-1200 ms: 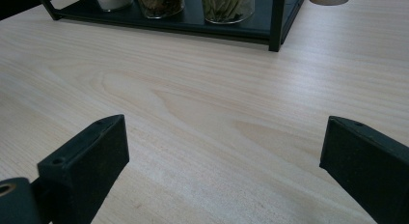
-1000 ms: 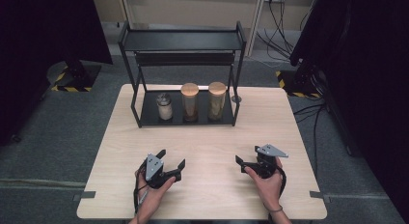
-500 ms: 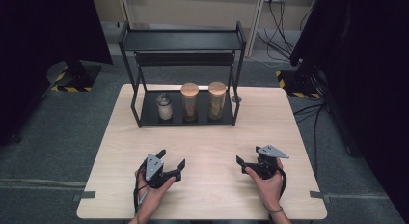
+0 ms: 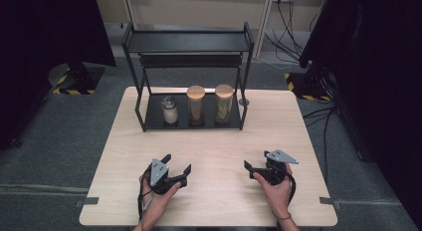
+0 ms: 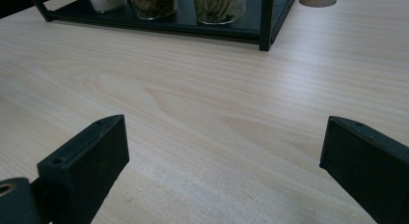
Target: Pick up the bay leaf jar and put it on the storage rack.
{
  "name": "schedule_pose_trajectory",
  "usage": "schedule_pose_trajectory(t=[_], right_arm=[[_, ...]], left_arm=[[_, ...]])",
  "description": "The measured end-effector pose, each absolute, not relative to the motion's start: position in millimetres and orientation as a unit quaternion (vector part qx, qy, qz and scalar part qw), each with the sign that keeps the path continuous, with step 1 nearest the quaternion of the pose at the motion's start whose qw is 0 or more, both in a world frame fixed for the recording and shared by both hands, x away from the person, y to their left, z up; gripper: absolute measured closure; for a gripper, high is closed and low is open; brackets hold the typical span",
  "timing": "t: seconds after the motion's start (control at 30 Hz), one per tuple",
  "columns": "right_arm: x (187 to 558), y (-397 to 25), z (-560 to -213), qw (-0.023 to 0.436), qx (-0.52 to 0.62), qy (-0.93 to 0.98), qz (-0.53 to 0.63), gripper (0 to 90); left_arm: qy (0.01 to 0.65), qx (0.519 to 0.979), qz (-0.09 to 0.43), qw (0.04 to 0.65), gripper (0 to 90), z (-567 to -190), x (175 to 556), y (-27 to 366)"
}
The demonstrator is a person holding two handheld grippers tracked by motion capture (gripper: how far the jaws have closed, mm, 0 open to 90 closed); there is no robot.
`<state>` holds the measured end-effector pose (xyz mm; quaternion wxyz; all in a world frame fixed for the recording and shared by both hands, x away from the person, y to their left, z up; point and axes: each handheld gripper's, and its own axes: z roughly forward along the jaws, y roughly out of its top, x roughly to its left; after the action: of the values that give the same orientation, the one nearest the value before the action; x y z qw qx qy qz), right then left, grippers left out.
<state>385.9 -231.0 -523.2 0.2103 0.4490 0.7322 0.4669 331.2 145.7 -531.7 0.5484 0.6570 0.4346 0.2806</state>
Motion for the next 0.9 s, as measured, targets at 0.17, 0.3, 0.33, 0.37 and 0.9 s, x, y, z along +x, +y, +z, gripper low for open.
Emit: schedule_pose_trajectory(t=[0.17, 0.3, 0.33, 0.37, 0.9], right_arm=[[385.8, -231.6, -523.2, 0.210, 0.450, 0.730, 0.469, 3.2], [385.8, -232.0, -523.2, 0.209, 0.452, 0.729, 0.470, 3.2], [385.9, -232.1, -523.2, 0.208, 0.452, 0.729, 0.470, 3.2], [386.0, -232.2, -523.2, 0.208, 0.452, 0.728, 0.471, 3.2], [385.2, -232.8, -523.2, 0.209, 0.454, 0.726, 0.473, 3.2]], left_arm=[[0.435, 0.656, 0.280, 0.549, 13.0, -531.7, 331.3, 145.5], [0.435, 0.656, 0.280, 0.549, 13.0, -531.7, 331.4, 145.7], [0.436, 0.657, 0.279, 0.548, 13.0, -531.7, 331.4, 145.9], [0.436, 0.657, 0.279, 0.548, 13.0, -531.7, 331.4, 145.9], [0.436, 0.657, 0.280, 0.547, 13.1, -531.7, 331.4, 145.8]])
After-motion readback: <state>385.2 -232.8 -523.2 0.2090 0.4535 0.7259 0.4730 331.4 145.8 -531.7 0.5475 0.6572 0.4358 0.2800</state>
